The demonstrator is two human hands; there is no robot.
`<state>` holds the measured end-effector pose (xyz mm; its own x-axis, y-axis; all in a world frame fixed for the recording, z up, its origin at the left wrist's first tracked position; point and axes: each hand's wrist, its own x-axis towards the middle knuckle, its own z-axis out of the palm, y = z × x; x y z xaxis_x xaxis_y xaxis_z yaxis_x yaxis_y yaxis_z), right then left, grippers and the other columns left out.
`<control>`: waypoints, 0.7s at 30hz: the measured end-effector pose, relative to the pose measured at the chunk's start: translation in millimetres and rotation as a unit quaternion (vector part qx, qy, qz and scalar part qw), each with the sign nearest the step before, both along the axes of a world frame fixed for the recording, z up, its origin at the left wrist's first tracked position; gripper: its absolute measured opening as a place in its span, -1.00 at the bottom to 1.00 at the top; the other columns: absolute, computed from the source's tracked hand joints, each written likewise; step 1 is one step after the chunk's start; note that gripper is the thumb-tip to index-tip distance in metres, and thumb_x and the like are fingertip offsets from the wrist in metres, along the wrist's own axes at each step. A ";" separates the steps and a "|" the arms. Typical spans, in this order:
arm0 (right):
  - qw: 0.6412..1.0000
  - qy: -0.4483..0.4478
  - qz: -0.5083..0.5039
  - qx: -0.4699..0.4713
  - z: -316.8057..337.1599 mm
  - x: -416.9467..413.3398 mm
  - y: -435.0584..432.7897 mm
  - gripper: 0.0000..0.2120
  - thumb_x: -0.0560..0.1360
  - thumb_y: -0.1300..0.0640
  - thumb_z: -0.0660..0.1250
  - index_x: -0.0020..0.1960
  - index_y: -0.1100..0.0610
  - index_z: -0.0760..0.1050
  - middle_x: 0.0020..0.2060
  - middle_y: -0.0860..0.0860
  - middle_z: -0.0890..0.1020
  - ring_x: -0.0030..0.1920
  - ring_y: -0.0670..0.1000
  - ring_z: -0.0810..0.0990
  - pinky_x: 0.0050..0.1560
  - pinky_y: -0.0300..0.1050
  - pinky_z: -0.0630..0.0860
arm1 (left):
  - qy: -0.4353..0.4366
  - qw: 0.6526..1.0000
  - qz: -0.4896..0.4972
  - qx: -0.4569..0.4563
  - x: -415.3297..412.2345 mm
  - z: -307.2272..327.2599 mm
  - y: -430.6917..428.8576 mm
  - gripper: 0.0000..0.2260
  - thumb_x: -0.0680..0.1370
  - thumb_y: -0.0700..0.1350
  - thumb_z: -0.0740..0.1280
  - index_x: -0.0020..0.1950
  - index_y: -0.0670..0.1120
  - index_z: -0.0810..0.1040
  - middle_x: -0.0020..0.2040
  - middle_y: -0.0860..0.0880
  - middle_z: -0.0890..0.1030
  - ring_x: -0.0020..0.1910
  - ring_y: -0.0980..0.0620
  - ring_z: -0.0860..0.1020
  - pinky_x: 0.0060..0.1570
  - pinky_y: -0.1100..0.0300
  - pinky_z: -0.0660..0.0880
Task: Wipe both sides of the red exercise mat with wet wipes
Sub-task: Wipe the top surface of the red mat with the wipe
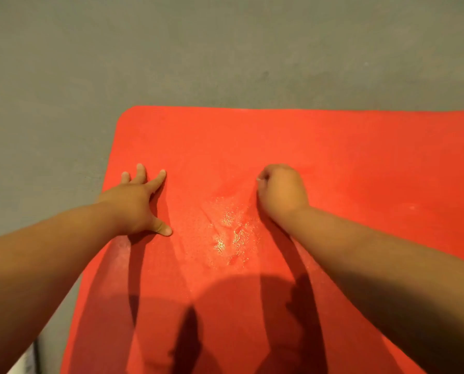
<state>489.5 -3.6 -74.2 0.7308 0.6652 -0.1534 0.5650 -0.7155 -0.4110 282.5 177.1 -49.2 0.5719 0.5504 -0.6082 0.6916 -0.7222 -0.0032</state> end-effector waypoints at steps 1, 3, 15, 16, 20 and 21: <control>0.996 0.007 0.088 0.010 -1.6 -30.9 13.4 -0.82 0.48 0.23 0.24 0.01 0.20 0.60 -0.02 0.18 0.61 0.03 0.19 0.56 0.00 -0.06 0.44 | -0.008 1.000 -0.004 0.000 -1.5 1.3 4.2 0.18 0.19 0.34 0.51 0.54 0.19 -0.24 0.57 -0.08 -0.24 0.54 -0.23 -0.07 0.43 -0.15 0.17; 0.960 0.003 0.282 0.000 5.0 -85.3 29.0 -0.80 0.49 0.27 0.22 0.05 0.19 0.57 0.01 0.13 0.57 0.07 0.16 0.53 0.04 -0.06 0.41 | -0.021 1.000 -0.009 -0.008 -7.1 3.6 13.2 0.15 0.23 0.26 0.54 0.54 0.18 -0.21 0.57 -0.03 -0.20 0.54 -0.16 -0.02 0.45 -0.09 0.17; 0.996 -0.078 -0.021 -0.047 1.6 16.5 26.5 -0.78 0.47 0.31 0.19 0.06 0.29 0.52 0.05 0.27 0.56 0.09 0.24 0.53 0.07 -0.01 0.43 | 0.049 0.997 -0.064 0.009 -11.0 13.8 44.0 0.19 0.25 0.21 0.55 0.55 0.06 -0.25 0.57 -0.07 -0.18 0.54 -0.11 0.07 0.44 -0.03 0.20; 0.997 -0.065 0.033 -0.029 -0.3 -12.4 39.3 -0.78 0.46 0.32 0.20 0.07 0.26 0.52 0.05 0.23 0.56 0.09 0.21 0.52 0.07 -0.03 0.42 | 0.044 0.997 -0.061 0.014 -12.9 14.7 44.0 0.20 0.23 0.20 0.56 0.55 0.08 -0.25 0.57 -0.05 -0.18 0.54 -0.09 0.07 0.43 -0.04 0.22; 0.928 -0.029 0.368 -0.046 14.7 -80.0 57.4 -0.77 0.42 0.35 0.24 0.03 0.18 0.52 0.02 0.11 0.55 0.09 0.11 0.50 0.05 -0.09 0.43 | 0.034 0.997 -0.050 0.048 -12.6 18.2 43.1 0.21 0.17 0.26 0.56 0.56 0.13 -0.18 0.57 0.10 -0.10 0.51 0.03 0.17 0.38 0.01 0.31; 0.917 -0.043 0.393 -0.058 17.6 -64.8 57.0 -0.79 0.41 0.32 0.28 0.02 0.16 0.53 0.00 0.09 0.55 0.09 0.11 0.51 0.04 -0.10 0.43 | 0.033 0.997 -0.054 0.052 -13.0 19.6 44.4 0.20 0.17 0.29 0.55 0.56 0.13 -0.17 0.57 0.12 -0.10 0.51 0.05 0.17 0.38 0.04 0.31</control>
<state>424.8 53.4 -56.6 0.0448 0.9743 -0.2205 0.9518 -0.1087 -0.2868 269.6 221.5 -29.5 0.5915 0.5498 -0.5898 0.6058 -0.7858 -0.1249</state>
